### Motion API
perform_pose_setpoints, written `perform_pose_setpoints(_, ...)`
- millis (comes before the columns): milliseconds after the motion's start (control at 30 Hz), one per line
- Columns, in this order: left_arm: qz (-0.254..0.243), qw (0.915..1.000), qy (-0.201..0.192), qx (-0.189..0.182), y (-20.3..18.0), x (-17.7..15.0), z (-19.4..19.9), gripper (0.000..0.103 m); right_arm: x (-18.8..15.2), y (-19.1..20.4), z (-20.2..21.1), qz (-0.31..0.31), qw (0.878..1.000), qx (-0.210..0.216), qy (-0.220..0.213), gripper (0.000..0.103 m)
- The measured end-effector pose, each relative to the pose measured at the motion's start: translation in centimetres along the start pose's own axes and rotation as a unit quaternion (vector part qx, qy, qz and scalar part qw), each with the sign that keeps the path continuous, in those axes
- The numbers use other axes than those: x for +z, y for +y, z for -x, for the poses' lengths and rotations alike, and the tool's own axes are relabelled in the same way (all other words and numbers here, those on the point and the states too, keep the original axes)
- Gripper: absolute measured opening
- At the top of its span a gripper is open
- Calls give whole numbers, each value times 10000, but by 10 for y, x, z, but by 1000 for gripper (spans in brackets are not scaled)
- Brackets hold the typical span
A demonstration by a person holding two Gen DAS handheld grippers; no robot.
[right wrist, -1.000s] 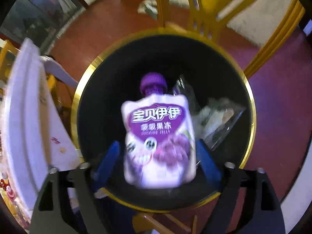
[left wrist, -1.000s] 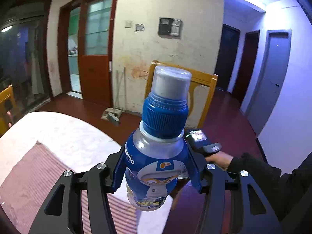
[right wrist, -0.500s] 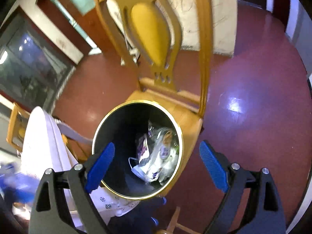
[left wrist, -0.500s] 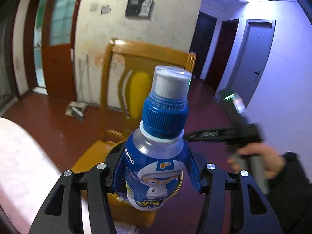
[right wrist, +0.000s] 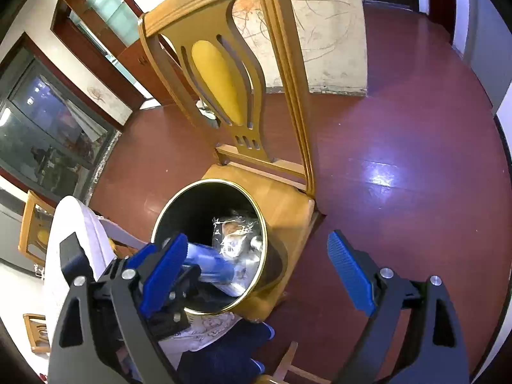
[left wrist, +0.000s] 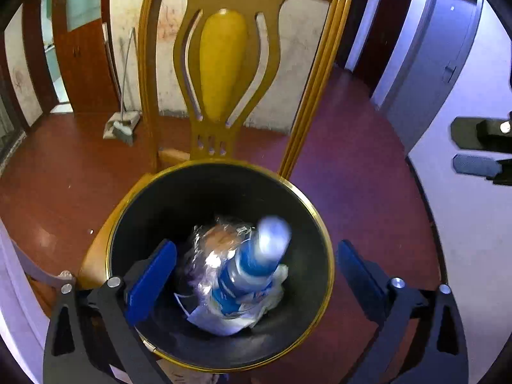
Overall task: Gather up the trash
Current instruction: 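Move both open tools back over the striped cloth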
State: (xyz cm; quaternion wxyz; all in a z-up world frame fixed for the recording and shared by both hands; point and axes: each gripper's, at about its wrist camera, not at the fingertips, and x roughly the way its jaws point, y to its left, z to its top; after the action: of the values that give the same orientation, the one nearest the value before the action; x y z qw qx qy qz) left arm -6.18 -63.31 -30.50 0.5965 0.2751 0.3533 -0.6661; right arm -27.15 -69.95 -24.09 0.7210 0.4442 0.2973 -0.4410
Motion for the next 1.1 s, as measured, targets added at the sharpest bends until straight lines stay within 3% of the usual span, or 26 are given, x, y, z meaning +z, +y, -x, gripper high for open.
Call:
perform_pose_setpoints(267,366,9977,-574,63,16,1,56,97,-1,36,26,307,9988,240,-311,89)
perform_pose_setpoints(367,646,9935,-909,222,28,-6,100,97,-6,61,37,515,9967,374,-501,92)
perform_pose_setpoints(467,735,9866,-1281,696,38,-17,153,97,-15,95,49,796,9923,649,-697,98)
perform_pose_setpoints(600,1019,9677,-1716,1540,55,-38,229,97,-39,157,60,1331,9809,1133,-854,98)
perform_pose_setpoints(800,2015,9081,-2165,2963,88,-95,344,97,-96,263,89,2258,9440,2121,-1139,98)
perform_pose_setpoints(867,2362,8756,-2296,3532,95,-120,381,97,-118,297,100,2526,9272,2510,-1156,98)
perform_pose_setpoints(900,2533,8541,-2342,3893,96,-136,403,97,-130,314,106,2663,9178,2709,-1157,98)
perform_pose_setpoints(1033,3001,7949,-2399,4696,94,-184,463,97,-173,365,130,3080,8844,3299,-1189,98)
perform_pose_setpoints(1067,3102,7852,-2389,4798,93,-193,474,97,-181,374,135,3150,8775,3415,-1190,98)
perform_pose_setpoints(1100,3252,7704,-2357,4952,92,-206,486,97,-193,384,140,3244,8679,3569,-1186,98)
